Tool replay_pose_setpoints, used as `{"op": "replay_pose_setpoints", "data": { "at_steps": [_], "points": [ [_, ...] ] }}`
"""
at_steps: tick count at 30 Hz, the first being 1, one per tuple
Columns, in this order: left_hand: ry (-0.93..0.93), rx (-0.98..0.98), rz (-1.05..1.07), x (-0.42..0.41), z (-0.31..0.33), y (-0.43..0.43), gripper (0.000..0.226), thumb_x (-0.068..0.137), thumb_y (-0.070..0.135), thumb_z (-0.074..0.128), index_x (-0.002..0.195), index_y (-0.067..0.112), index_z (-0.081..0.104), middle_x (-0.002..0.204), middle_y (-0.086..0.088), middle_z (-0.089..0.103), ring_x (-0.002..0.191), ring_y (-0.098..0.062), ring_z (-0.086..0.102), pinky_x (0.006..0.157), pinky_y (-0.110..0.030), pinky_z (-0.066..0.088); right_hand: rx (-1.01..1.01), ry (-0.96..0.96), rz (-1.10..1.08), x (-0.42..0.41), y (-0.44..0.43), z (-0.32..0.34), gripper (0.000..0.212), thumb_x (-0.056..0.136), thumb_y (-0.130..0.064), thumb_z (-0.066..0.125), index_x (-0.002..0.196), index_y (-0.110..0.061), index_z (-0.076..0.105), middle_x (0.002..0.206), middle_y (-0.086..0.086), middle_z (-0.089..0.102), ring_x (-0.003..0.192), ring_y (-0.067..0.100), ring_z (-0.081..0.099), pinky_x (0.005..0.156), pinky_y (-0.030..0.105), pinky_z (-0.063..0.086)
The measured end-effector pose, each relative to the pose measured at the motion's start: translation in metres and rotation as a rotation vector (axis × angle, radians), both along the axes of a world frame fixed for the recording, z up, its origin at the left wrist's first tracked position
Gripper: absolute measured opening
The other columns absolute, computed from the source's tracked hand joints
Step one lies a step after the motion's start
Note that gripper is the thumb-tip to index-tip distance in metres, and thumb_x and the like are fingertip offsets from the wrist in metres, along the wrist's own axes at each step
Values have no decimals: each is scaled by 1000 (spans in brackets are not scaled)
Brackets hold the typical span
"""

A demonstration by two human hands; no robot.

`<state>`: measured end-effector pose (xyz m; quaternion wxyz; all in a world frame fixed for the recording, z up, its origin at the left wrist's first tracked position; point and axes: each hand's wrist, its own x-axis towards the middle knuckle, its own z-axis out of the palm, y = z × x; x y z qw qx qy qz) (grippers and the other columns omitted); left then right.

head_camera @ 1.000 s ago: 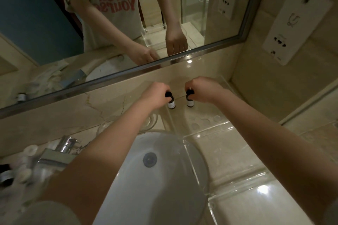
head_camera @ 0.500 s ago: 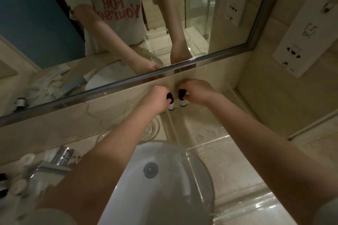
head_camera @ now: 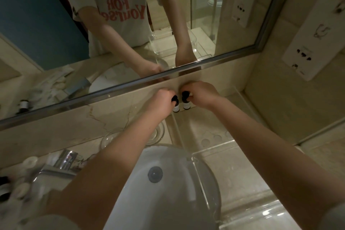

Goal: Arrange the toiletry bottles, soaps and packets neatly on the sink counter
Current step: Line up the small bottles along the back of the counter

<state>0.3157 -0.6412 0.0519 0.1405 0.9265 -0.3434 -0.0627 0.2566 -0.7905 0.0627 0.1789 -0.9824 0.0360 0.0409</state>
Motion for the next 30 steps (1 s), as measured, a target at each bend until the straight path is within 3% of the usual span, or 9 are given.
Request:
{"op": "replay_pose_setpoints", "data": {
  "at_steps": [6, 14, 18, 24, 30],
  "points": [
    [-10, 26, 1, -3, 3, -1, 24, 87, 14, 57, 108, 5, 65, 107, -17, 61, 98, -34, 58, 84, -39, 50, 18, -31, -6, -3, -2, -3, 25, 87, -14, 55, 107, -25, 64, 115, 1, 64, 101, 25, 59, 81, 34, 49],
    [-43, 39, 25, -6, 5, -1, 19, 86, 17, 59, 98, 2, 64, 103, -18, 60, 95, -35, 58, 80, -41, 50, 58, -83, -20, -10, -7, -4, 34, 85, -19, 61, 118, -27, 60, 121, -1, 61, 105, 23, 58, 80, 29, 45],
    [-46, 48, 37, -7, 7, -1, 21, 87, 17, 58, 100, 2, 65, 104, -18, 60, 97, -34, 58, 82, -42, 50, 54, -85, -22, -12, -4, -1, 29, 84, -27, 63, 112, -23, 63, 112, 0, 64, 100, 22, 59, 73, 27, 41],
    [-45, 73, 42, -8, 8, 1, 23, 89, 17, 56, 106, 6, 67, 105, -16, 59, 97, -34, 58, 82, -41, 51, -76, -75, -3, -3, 4, -1, 17, 85, -22, 56, 100, -21, 63, 104, 1, 68, 94, 26, 62, 79, 37, 52],
    [-72, 108, 55, -10, 12, 1, 24, 90, 22, 55, 108, 11, 66, 107, -13, 59, 98, -33, 58, 78, -38, 51, -88, -82, 4, -4, 3, -1, 16, 85, -21, 55, 99, -21, 64, 103, 0, 68, 94, 25, 62, 77, 37, 52]
  ]
}}
